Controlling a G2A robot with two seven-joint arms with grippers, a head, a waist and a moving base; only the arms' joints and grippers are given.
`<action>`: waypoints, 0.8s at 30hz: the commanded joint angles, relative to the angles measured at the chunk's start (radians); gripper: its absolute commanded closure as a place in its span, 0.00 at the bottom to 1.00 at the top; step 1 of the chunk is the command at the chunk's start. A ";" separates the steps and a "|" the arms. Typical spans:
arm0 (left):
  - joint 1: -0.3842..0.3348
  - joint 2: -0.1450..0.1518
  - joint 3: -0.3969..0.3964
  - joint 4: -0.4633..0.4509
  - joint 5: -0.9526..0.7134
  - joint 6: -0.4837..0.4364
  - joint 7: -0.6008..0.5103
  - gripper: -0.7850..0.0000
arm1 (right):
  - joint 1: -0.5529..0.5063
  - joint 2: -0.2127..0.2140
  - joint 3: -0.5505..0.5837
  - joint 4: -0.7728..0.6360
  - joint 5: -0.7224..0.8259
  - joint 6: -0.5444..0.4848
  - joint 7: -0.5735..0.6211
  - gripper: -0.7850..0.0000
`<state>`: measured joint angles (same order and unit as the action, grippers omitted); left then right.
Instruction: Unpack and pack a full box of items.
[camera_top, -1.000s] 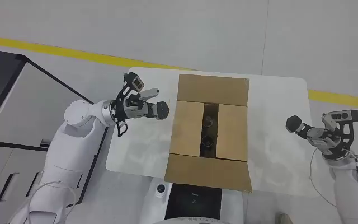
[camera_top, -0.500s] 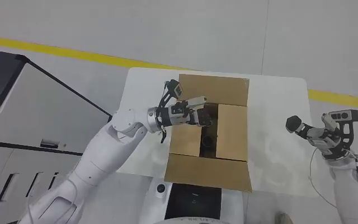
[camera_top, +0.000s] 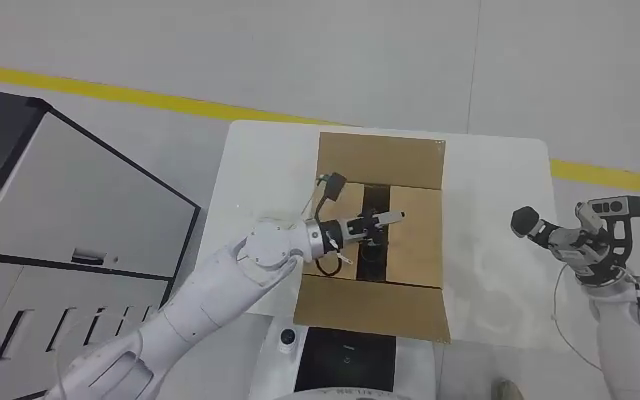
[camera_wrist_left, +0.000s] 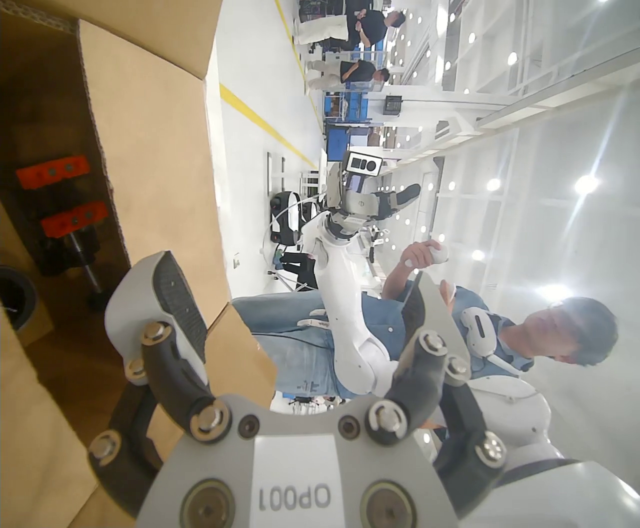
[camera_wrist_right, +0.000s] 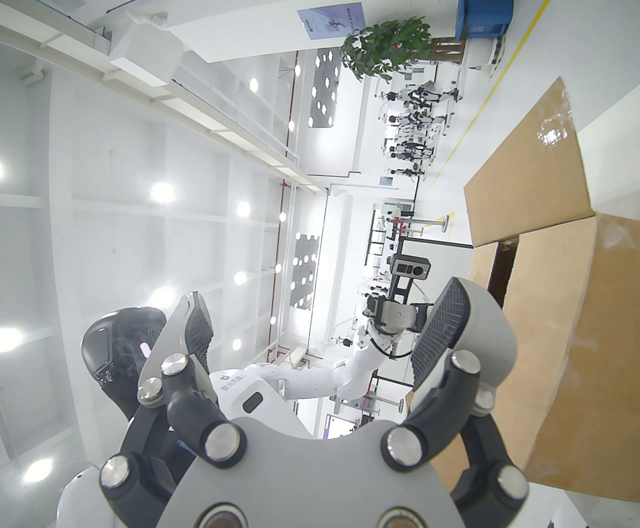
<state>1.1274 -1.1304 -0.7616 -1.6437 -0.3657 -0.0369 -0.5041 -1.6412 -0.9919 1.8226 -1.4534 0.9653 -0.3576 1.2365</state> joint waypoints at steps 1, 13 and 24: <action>0.001 0.001 -0.010 0.000 -0.009 0.000 -0.023 0.00 | 0.000 0.000 0.000 0.000 0.000 0.000 0.000 0.00; 0.020 -0.009 0.053 0.036 0.341 0.068 0.105 0.00 | 0.000 0.000 0.000 0.000 0.000 0.000 0.000 0.00; -0.011 -0.060 0.130 0.075 0.337 0.078 0.124 0.00 | 0.000 0.000 0.000 0.000 0.000 0.000 0.000 0.00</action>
<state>1.1201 -1.1867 -0.6365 -1.5706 -0.0245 0.0390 -0.3769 -1.6412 -0.9919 1.8226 -1.4534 0.9653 -0.3576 1.2365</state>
